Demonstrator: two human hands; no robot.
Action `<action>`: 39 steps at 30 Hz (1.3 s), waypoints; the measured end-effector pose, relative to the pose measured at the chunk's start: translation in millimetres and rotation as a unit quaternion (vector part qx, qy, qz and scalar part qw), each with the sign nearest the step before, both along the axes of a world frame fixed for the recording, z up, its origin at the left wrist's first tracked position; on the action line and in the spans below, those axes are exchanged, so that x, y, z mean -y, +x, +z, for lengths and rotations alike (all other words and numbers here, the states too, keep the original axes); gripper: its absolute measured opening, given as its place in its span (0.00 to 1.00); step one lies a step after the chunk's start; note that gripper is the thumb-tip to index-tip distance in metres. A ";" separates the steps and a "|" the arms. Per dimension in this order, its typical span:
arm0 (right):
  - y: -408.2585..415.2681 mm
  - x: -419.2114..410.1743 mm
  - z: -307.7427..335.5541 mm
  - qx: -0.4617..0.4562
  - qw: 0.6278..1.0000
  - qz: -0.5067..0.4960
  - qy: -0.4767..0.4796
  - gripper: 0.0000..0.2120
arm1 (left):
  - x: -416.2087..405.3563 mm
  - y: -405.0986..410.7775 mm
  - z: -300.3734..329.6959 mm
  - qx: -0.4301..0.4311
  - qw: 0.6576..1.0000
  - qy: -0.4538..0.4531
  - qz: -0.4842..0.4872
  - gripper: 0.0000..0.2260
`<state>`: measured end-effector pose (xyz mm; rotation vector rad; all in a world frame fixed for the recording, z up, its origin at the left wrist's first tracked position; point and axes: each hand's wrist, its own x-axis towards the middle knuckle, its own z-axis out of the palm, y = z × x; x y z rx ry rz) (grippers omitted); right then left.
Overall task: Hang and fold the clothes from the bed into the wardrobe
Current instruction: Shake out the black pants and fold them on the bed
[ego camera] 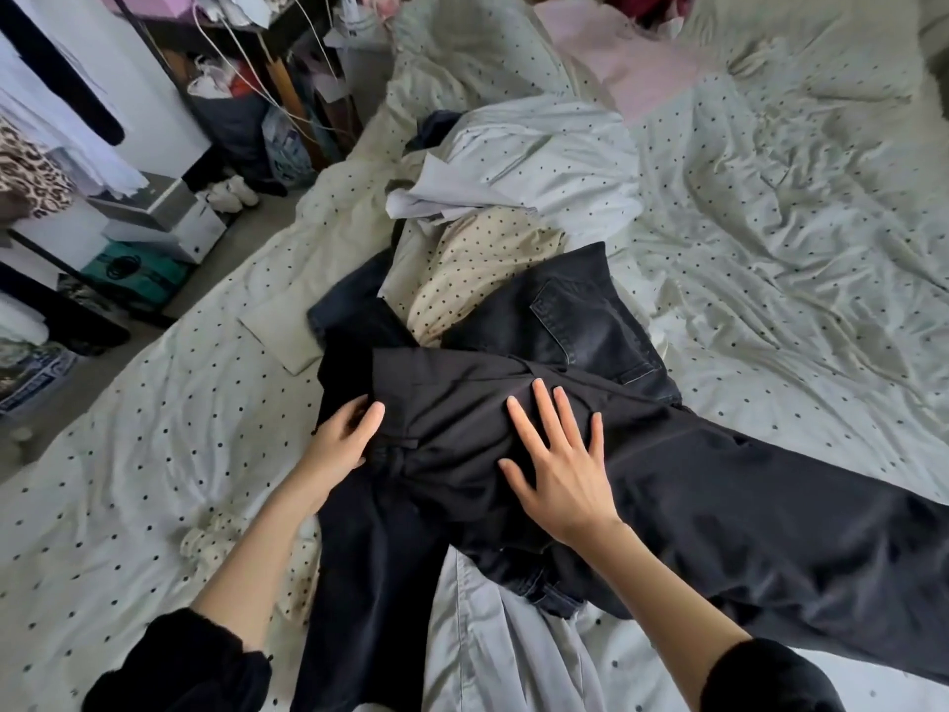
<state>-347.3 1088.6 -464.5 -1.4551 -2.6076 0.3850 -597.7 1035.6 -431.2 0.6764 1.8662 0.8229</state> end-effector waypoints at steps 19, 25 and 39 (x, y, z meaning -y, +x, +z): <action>-63.1 24.1 22.2 0.084 0.996 0.041 0.007 0.35 | -3.6 -16.1 41.4 -0.006 0.996 -0.017 -0.082 0.14; -44.3 12.1 56.7 -0.154 0.974 0.005 -0.164 0.21 | -13.3 17.6 88.5 -0.119 0.990 0.018 -0.068 0.16; 131.8 5.8 85.8 -0.512 0.620 -0.354 -0.477 0.12 | -40.4 247.6 63.2 -0.360 0.829 -0.056 -0.424 0.17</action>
